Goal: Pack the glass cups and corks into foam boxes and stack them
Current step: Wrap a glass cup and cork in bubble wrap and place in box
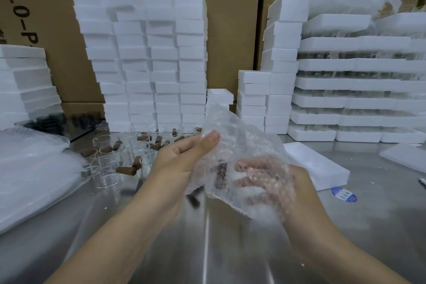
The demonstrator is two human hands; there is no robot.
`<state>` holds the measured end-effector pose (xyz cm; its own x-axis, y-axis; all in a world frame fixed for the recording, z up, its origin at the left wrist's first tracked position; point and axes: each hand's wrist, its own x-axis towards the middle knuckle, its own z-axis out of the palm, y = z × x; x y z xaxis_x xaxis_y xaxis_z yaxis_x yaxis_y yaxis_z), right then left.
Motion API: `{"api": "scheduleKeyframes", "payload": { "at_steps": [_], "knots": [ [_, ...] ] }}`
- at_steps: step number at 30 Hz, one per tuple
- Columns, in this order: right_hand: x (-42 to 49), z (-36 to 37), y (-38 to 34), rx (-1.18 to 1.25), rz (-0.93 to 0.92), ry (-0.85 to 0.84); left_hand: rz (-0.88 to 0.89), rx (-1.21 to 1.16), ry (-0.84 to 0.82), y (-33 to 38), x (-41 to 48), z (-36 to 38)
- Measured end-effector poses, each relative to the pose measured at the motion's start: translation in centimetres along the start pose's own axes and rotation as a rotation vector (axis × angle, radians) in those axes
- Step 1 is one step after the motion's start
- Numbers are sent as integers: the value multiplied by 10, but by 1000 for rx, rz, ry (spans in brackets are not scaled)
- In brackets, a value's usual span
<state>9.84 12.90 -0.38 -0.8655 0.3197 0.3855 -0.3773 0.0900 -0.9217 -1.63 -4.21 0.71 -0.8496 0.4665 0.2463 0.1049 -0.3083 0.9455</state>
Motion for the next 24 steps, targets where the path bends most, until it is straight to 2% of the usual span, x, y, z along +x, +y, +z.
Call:
{"api": "scheduleKeyframes", "payload": {
  "at_steps": [4,5,8,12,16,18,22,24],
  "knots": [
    [3,-9,-1,-41,-177,279,-44,-96,88,-3,2,-8],
    [7,-9,-5,-55,-198,294,-55,-109,102,-3,3,-9],
    [18,-15,-4,-111,-140,194,-70,-114,71,-3,3,-5],
    [12,-13,-2,-107,-40,-95,-82,-76,-36,-5,0,3],
    [9,-15,2,-203,27,-42,-62,-17,-16,-6,0,6],
    [14,-16,1,-108,94,-2,-48,6,-28,-7,2,4],
    [21,-22,-8,312,229,-2,-27,32,6,-2,4,1],
    [25,-30,-9,478,233,-10,-41,18,18,-1,4,0]
  ]
}}
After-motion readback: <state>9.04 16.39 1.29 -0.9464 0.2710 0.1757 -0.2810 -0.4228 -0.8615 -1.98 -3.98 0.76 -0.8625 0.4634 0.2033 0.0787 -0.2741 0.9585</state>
